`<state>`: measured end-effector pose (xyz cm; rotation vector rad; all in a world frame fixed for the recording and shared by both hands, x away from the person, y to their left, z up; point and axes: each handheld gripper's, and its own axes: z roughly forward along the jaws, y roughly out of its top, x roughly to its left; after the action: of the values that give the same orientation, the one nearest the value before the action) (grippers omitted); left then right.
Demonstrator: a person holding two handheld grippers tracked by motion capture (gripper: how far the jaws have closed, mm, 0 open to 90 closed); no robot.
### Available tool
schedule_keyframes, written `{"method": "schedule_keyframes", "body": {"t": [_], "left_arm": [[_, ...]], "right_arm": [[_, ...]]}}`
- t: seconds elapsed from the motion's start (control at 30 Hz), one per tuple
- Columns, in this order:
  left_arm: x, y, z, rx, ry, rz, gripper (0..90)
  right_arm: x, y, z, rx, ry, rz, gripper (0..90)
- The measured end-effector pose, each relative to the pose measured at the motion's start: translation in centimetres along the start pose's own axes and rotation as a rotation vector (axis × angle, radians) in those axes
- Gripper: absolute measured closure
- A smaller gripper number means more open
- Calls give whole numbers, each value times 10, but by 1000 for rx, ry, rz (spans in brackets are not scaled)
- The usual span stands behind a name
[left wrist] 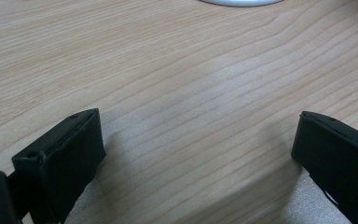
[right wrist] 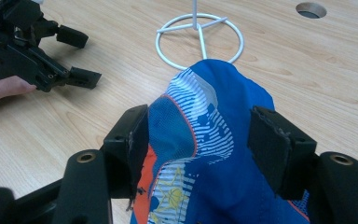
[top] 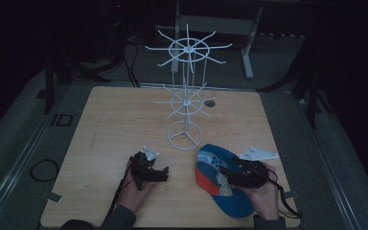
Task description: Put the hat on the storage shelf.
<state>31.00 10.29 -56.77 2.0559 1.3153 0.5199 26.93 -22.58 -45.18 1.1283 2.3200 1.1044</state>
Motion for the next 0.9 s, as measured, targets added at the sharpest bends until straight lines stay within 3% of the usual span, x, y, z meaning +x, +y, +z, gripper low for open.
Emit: {"method": "schedule_keyframes", "body": {"t": [0.57,0.77,0.9], "left_arm": [[0,0,0,2,0,1,26],[0,0,0,2,0,1,26],[0,0,0,3,-1,1,26]], "right_arm": [[-1,5,-2,24,27,-3,382],[-3,15,-5,24,33,-19,382],[-6,23,-7,21,61,-21,368]]}}
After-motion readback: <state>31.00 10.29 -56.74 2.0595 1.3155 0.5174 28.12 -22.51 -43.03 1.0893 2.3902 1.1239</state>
